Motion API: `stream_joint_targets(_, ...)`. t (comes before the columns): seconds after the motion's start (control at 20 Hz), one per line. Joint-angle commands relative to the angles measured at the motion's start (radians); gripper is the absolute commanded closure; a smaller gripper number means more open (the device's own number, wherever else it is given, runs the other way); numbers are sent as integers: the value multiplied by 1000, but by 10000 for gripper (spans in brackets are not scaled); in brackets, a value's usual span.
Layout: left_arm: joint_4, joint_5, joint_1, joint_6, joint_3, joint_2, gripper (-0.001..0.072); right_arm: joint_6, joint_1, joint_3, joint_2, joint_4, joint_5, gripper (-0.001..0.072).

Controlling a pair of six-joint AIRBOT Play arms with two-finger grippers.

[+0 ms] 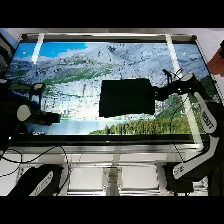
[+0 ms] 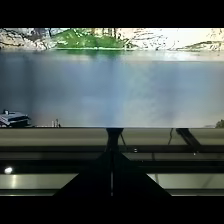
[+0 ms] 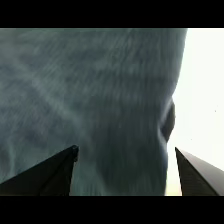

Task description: Fold the clothes and pants, and hang the long-sleeved shirts on hangers.

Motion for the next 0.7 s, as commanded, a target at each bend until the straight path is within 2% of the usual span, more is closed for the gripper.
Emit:
stream_joint_targets(0.0, 1, -19, 1, -11, -23, 23, 678, 24, 82, 23, -64, 8, -61, 38)
stream_joint_targets(0.05, 1, -19, 1, -11, -24, 23, 678, 29, 111, 37, -75, -5, -61, 64)
stream_joint_targets(0.15, 1, -24, 1, -11, -26, 23, 678, 39, 163, 67, -84, -47, -57, 318)
stream_joint_targets(0.2, 1, -32, 1, -11, -26, 23, 678, 39, 177, 84, -83, -69, -42, 549)
stream_joint_targets(0.25, 0, -32, 0, -11, -26, 23, 678, 47, 180, 106, -83, -97, -10, 652)
stream_joint_targets(0.5, 1, -31, 0, -10, -26, 23, 678, 199, 9, 174, -39, -435, 194, 653)
stream_joint_targets(0.65, 1, -31, 0, -10, -26, 23, 678, 235, -196, 131, 34, -608, 231, 653)
